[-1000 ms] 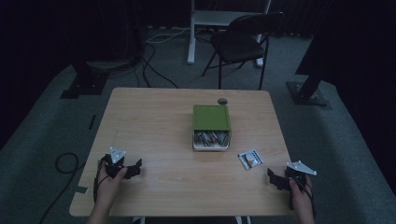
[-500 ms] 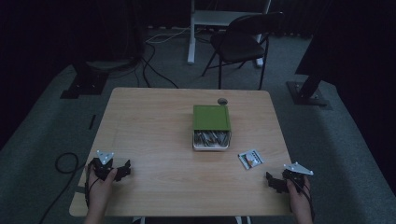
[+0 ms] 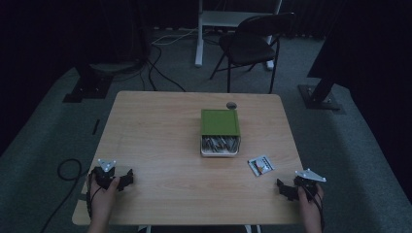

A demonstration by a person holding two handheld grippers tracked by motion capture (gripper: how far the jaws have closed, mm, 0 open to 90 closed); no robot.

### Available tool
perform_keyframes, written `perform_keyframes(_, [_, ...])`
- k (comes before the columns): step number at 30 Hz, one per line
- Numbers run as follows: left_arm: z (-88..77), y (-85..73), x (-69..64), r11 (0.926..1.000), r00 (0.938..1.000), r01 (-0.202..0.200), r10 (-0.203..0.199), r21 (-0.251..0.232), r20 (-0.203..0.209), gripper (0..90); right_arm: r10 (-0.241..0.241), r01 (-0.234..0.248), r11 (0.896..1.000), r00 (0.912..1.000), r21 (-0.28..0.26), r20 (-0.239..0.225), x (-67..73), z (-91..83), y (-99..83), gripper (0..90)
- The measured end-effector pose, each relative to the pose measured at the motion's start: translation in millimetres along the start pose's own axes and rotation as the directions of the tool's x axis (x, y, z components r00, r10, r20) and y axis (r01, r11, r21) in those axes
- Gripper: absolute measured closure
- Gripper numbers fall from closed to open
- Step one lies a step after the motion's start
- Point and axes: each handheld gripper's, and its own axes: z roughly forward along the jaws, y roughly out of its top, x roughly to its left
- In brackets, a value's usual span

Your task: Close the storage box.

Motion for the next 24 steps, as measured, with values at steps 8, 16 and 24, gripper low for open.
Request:
perform_keyframes(8, [-0.2, -2.3, 4.9, 0.9974, 0.9977, 0.061, -0.06, 0.039, -0.032, 3.1, 0.0, 0.0, 1.0, 1.0, 0.0, 0.0, 0.0, 0.1, 0.1, 12.3])
perform_keyframes(16, [-0.2, -3.3, 6.0, 0.9941, 0.9947, 0.095, -0.093, 0.051, -0.044, 3.1, 0.003, -0.003, 1.0, 1.0, 0.001, 0.001, 0.1, 0.2, 0.2, 12.2])
perform_keyframes(24, [0.3, -2.7, 5.0, 0.993, 0.9931, 0.106, -0.103, 0.052, -0.055, 3.0, 0.003, -0.003, 1.0, 1.0, 0.001, 0.002, 0.2, 0.3, 0.3, 12.2])
